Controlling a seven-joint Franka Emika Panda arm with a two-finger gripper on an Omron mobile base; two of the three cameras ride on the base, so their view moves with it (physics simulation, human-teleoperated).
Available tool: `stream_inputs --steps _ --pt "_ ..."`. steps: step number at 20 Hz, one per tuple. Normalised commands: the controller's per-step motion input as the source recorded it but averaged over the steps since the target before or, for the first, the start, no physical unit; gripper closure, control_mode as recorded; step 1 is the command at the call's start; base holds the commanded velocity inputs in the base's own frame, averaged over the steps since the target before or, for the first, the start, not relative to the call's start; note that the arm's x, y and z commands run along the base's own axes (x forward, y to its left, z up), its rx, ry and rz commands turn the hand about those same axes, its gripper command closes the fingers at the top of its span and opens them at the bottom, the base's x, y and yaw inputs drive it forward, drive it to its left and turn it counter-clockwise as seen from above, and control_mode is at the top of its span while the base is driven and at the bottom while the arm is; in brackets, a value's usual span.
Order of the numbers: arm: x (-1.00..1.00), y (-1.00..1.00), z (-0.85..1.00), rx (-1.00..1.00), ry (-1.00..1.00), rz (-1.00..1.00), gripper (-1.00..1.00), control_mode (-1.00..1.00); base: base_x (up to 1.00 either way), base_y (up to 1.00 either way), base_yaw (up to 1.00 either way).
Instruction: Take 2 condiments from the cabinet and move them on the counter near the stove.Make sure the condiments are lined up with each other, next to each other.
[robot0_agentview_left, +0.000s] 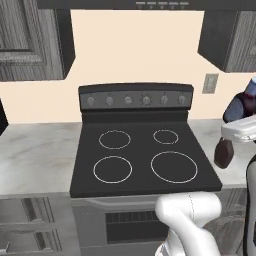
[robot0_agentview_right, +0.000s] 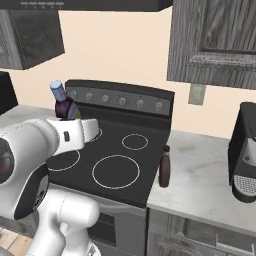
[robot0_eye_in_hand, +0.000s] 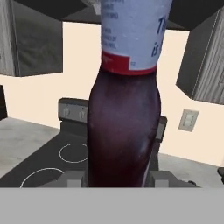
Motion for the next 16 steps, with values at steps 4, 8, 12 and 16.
stream_inputs --steps 4,8,12,16 --pt "0.0 0.0 0.0 0.0 0.0 0.0 1.0 1.0 0.45 -0.43 0.0" --pt "0.0 0.0 0.0 0.0 0.0 0.0 1.0 1.0 0.33 -0.39 0.0" --pt "0.0 0.0 0.0 0.0 0.0 0.0 1.0 1.0 0.31 -0.27 0.0" --pt "0.0 0.0 0.0 0.0 0.0 0.0 1.0 1.0 0.02 0.0 0.0"
